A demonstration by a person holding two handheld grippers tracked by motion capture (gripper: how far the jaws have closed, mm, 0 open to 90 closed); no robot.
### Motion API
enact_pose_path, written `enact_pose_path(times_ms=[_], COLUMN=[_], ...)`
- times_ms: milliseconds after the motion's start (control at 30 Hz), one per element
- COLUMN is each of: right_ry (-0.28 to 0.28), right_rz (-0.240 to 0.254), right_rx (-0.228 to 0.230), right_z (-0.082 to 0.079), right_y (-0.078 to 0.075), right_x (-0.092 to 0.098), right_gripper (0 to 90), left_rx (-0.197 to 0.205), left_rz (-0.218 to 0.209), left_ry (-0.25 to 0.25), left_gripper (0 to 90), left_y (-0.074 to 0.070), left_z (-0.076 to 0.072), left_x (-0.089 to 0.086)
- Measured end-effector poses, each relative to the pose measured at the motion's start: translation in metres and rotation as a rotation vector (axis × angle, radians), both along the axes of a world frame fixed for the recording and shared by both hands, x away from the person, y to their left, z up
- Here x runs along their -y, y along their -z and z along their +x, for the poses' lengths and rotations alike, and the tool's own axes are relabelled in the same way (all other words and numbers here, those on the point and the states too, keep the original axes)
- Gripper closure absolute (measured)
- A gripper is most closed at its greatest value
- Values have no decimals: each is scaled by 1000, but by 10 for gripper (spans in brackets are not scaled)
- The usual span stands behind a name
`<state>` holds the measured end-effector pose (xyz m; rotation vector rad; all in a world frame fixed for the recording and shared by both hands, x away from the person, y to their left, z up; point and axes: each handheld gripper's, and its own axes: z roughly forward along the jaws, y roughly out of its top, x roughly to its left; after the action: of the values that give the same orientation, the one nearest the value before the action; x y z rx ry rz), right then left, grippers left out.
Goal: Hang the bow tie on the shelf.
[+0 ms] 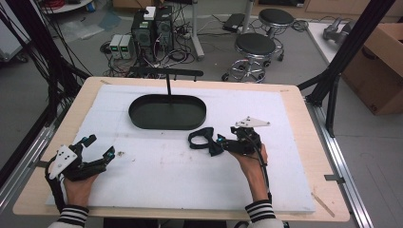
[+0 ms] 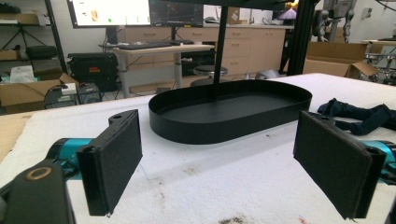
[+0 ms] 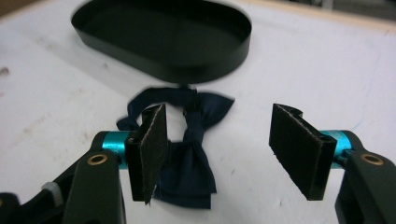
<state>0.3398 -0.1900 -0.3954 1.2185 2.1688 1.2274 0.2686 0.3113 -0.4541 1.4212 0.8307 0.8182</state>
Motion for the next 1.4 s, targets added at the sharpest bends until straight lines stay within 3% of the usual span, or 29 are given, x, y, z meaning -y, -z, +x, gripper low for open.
enact_pose_path(times_ms=[133,367,667,1100,1200,1400], right_ry=[-2,-28,-62,-92,-98,-107], right_rz=[-20,-60,-49,-74,-100,-90], right_rx=[-64,-139,-248,-312,-319,-349], right_z=[7,13,19,21,21,20], right_y=[8,16,25,32,33,34], right_x=[-1,-3,-5,-11,-14,-15], right_gripper=[372,489,540,627,652,701], left_rx=[-2,-7,-8,-7,-6,-6], left_rz=[-2,-2,-2,-1,-2,-2], left_ry=[0,1,2,3,3,2], left_gripper=[158,157,157,157,157,157], left_y=[0,0,0,0,0,0], left_z=[0,1,1,1,1,1], left_x=[0,0,0,0,0,0])
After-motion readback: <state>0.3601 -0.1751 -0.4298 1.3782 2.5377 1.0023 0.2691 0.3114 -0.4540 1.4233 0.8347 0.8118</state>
